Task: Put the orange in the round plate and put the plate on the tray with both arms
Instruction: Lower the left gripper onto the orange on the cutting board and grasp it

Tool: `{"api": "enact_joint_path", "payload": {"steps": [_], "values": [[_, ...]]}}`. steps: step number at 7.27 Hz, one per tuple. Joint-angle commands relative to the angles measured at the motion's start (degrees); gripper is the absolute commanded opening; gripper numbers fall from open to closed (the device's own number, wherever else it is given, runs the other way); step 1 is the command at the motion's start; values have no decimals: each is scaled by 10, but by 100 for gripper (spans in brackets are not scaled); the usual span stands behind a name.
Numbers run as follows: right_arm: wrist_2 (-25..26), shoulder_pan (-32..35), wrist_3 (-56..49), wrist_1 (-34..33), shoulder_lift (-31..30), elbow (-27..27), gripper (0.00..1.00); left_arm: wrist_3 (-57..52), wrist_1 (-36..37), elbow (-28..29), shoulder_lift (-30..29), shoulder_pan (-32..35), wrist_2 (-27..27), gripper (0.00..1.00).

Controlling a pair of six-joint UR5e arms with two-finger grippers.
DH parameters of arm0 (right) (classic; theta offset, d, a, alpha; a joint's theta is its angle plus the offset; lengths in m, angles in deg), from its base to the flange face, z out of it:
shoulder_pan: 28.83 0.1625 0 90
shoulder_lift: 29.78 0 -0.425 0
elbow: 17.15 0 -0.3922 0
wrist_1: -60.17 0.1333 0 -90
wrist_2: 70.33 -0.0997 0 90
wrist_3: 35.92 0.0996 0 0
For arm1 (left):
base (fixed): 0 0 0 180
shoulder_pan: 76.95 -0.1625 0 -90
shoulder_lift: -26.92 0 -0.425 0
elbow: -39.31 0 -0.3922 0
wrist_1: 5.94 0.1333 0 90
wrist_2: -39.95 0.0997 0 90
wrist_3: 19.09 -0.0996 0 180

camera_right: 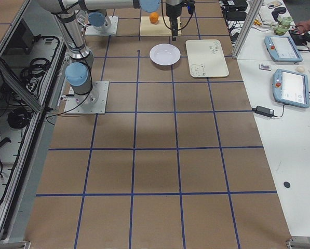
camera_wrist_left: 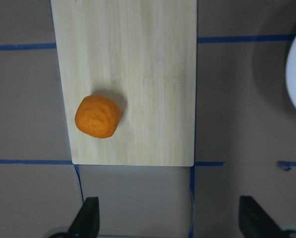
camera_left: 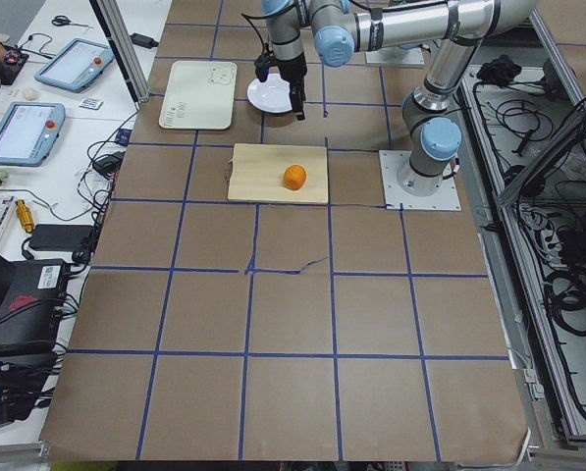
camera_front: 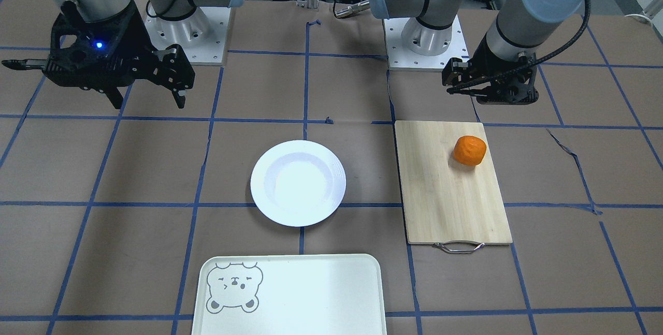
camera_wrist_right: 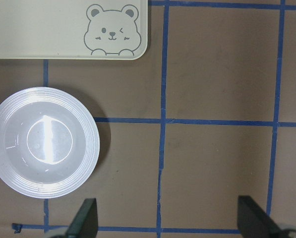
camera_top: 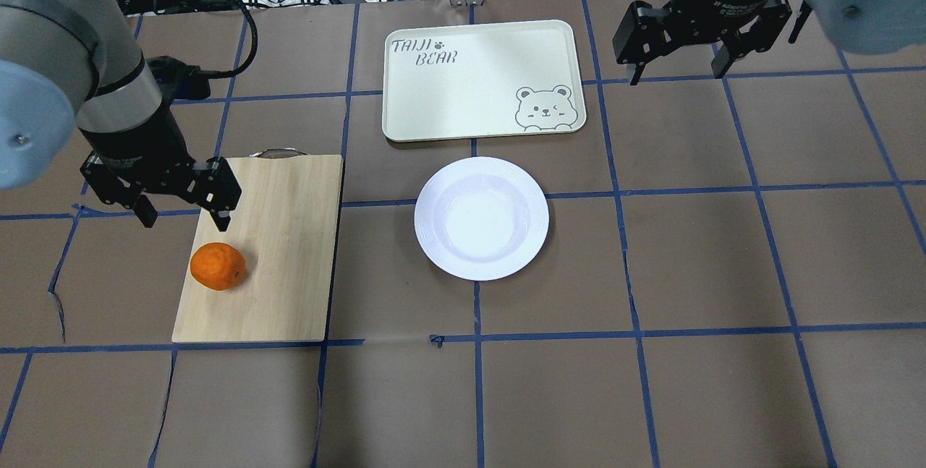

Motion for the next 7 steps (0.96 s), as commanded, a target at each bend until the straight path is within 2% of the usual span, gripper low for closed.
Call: {"api": "enact_joint_path", "payload": {"steps": [1, 2, 3, 7], "values": [[0, 0, 0, 0, 0, 0, 100, -88, 76, -87, -6, -29, 54, 87], [0, 0, 1, 0, 0, 0, 100, -160, 160, -135, -15, -48, 54, 87], [0, 0, 1, 0, 0, 0, 100, -178, 243, -173, -33, -56, 53, 88], [0, 0, 2, 1, 0, 0, 100, -181, 374, -184, -122, -57, 46, 85]]}}
